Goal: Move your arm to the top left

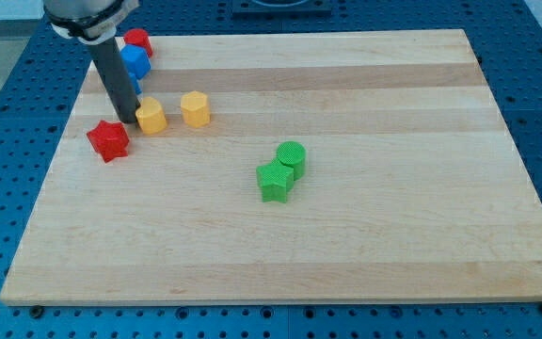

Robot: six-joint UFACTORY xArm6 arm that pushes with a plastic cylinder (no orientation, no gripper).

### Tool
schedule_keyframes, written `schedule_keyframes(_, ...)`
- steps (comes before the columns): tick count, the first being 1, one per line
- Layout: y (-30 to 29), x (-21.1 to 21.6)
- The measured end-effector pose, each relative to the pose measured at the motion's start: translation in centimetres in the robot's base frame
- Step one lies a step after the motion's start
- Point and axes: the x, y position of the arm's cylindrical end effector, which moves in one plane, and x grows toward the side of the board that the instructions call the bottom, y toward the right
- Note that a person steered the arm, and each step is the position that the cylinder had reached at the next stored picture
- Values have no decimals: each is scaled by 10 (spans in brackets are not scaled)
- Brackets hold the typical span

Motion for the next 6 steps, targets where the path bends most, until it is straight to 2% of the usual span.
schedule_keyframes(2,55,0)
schedule_keyframes(3,48,0)
schedule_keyframes(5,-65,0)
schedule_keyframes(6,-102,-1)
